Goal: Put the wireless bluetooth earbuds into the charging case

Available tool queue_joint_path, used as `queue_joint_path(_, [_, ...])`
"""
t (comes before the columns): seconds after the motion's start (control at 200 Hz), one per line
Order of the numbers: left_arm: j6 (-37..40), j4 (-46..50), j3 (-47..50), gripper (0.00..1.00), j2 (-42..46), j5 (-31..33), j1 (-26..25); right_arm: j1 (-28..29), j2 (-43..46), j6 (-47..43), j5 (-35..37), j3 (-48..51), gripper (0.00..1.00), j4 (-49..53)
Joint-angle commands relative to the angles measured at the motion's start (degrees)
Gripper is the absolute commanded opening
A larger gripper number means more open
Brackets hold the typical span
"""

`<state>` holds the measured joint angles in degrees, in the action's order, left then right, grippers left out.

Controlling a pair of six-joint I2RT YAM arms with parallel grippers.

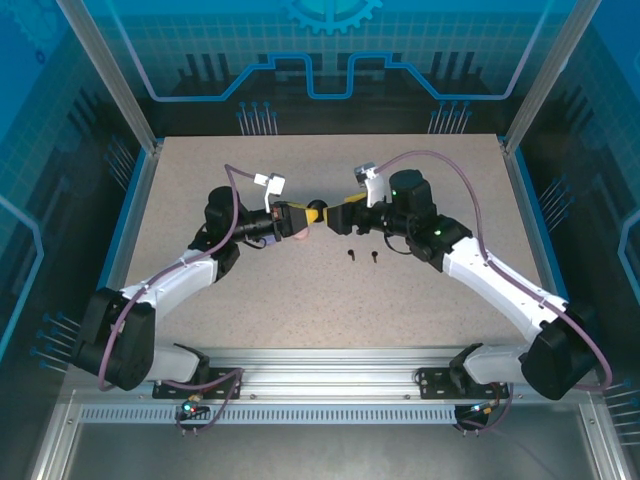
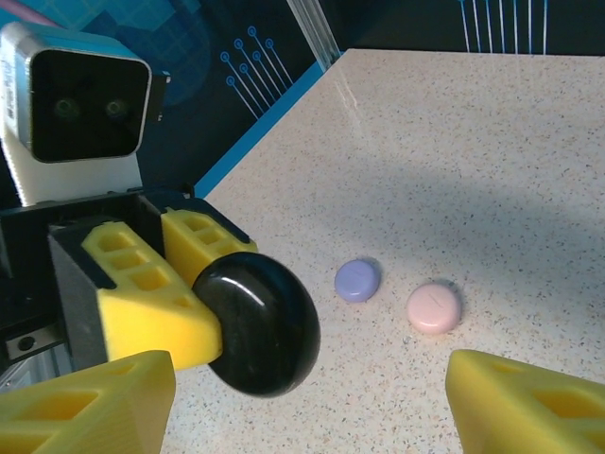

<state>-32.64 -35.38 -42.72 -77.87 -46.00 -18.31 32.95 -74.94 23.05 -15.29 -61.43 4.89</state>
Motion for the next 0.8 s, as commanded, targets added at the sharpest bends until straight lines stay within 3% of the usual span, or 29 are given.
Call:
queue_joint_path(0.0, [-0.2,-1.3,-1.6,0.0,1.5,-2.3,0.4,-0.4,-1.4,-0.3,-0.8,-0.1,0.76,-2.1])
queue_joint_path(0.58, [-2.2,-3.7,-0.9,0.0,3.5,-4.5,0.3,-3.6,-6.1,4.8,2.9,0.4,0.63,-4.0])
queue_joint_path(0.795, [-1.8,-4.3,-0.1,0.0,3.6,-4.2,0.3,-3.9,-2.6,6.1,1.5,1.3,0.63,-4.2])
